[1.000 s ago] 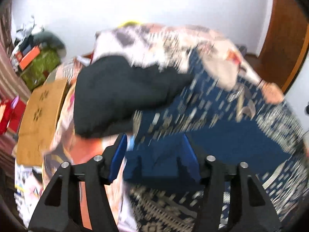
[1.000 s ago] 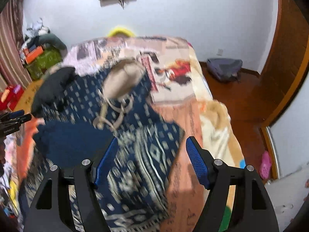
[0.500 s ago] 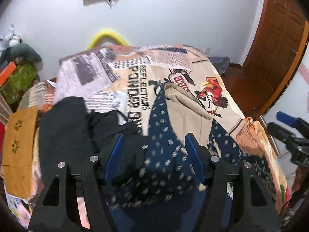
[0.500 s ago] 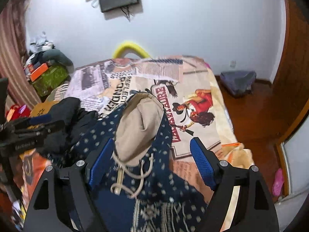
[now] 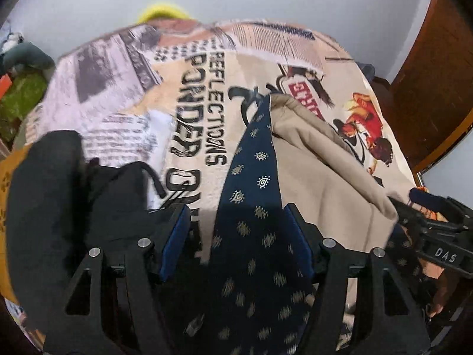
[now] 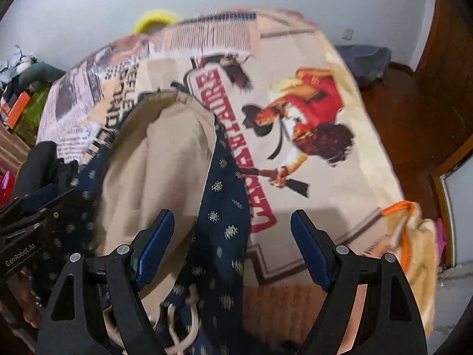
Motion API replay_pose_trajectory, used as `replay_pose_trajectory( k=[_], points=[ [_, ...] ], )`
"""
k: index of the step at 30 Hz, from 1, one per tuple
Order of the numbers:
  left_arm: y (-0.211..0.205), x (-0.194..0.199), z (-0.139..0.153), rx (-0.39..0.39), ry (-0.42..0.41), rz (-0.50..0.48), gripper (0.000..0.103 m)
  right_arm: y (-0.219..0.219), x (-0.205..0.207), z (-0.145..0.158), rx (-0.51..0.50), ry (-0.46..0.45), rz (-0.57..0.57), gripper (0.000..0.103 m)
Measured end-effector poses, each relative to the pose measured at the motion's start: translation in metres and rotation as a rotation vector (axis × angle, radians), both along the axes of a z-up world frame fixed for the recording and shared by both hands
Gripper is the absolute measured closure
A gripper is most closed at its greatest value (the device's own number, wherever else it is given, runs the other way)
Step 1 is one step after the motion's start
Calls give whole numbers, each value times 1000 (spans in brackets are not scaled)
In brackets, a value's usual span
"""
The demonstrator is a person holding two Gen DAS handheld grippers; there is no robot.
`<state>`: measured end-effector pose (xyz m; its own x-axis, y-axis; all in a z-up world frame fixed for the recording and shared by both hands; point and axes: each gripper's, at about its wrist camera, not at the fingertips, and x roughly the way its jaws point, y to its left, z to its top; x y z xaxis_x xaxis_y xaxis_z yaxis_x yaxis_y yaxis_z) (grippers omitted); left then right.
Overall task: Fold large clothes
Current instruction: 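Grasp the garment near the beige hood with both tools and lift, then fold the hood end over the garment body with both tools and release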
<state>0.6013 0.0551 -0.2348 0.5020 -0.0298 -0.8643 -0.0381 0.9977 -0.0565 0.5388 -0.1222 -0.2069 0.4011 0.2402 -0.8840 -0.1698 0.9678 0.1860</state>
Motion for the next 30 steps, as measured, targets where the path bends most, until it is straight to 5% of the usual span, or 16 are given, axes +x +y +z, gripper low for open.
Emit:
replay_pose_trajectory(
  k=[1,5,8,9,10,16,24,30],
  points=[
    [0,4,-6,-34,13,-14,39,-1,3,-6,23,14,-3,27],
    [-4,8,-20,-107,28,-13,42,-6,13,-26,112,95,-43,64],
    [-12,7,-21,-13,11,-8,75,-3,11,-33,96,118,-34,93],
    [-13,6,-19,-10,6,-17,92,-2,9,-33,85,113,-24,93],
    [-13,4,-16,-20,6,-25,94,-1,5,-29,76,99,-14,94],
    [-5,-31,27,-44,-45,-40,95,-8,-34,29,94,-9,42,95],
    [7,-139,108,-84,-165,-112,95,-24,-144,122,178,-188,143,95],
    [13,-232,113,-114,-179,-160,95,-40,-225,128,192,-222,181,95]
  ],
)
